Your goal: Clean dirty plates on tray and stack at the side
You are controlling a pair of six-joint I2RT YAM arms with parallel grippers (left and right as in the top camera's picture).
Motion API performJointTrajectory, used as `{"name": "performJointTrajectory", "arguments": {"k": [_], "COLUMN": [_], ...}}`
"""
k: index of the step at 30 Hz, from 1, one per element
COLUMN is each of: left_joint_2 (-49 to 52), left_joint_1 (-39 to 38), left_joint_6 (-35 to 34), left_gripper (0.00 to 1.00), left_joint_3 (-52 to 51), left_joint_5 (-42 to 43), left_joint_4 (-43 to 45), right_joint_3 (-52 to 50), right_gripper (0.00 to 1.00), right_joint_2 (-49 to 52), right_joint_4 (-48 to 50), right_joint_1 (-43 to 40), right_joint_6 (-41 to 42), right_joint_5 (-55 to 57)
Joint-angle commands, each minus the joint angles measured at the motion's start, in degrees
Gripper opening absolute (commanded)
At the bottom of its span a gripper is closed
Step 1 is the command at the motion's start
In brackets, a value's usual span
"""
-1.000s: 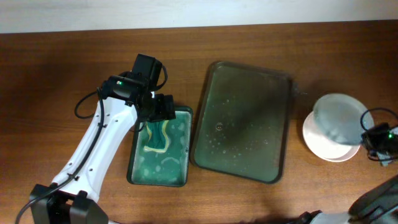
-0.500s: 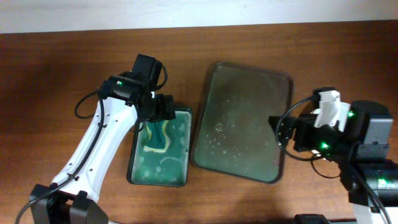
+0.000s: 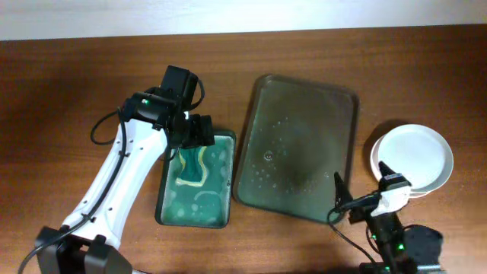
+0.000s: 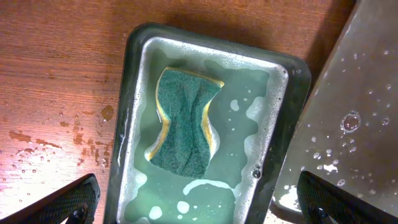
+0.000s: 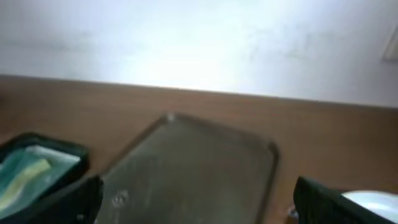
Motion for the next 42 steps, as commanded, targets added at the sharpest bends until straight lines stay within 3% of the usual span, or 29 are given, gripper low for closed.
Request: {"name": "performJointTrajectory", "arguments": {"k": [1,5,16,19,22,27,32,35,38,42], "left_joint_2": [-0.72,-0.72,-1.4,-13.7,-30.01,-60.41,-86.12,-93.44,-93.26,-93.26], "left_joint_1": [0.09,0.09,0.07,-0.87,3.54,14.88,16.63,17.51,17.51,17.88], "left_joint_6": [0.13,0.13,0.39,1.33,5.09,10.51,12.74,13.68,13.68,13.66], "left_gripper": [1.0,0.99,0.99,0.99,0.99,0.99,0.99,0.99,0.99,0.99], "left_joint_3": [0.48,0.48,0.48,-2.25,-12.98,-46.31,-67.06,-75.01,-82.6,-83.1], "left_joint_5": [-0.04,-0.02,-2.6,-10.19,-10.23,-3.65,-2.97,-2.6,-2.84,-3.43], "left_joint_4": [0.11,0.11,-2.29,4.59,15.93,41.83,52.11,58.51,64.26,62.01], "right_joint_3": [-7.3,-15.52,-15.52,-15.52,-15.52,-15.52,-15.52,-15.52,-15.52,-15.52], "right_gripper": [0.98,0.98,0.98,0.98,0.98,0.98,0.98,0.98,0.98,0.98], "right_joint_2": [-2.67,-2.71,-2.54,-2.54,-2.54,-2.54,-2.54,-2.54,-2.54,-2.54], "right_joint_4": [3.93,16.94,16.02,16.02,16.02,16.02,16.02,16.02,16.02,16.02], "right_joint_1": [0.39,0.42,0.39,0.42,0.39,0.42,0.39,0.42,0.42,0.42], "right_joint_6": [-0.35,-0.35,-0.35,-0.35,-0.35,-0.35,-0.35,-0.35,-0.35,-0.35], "right_joint_5": [0.31,0.48,0.5,0.5,0.5,0.5,0.5,0.5,0.5,0.5]}}
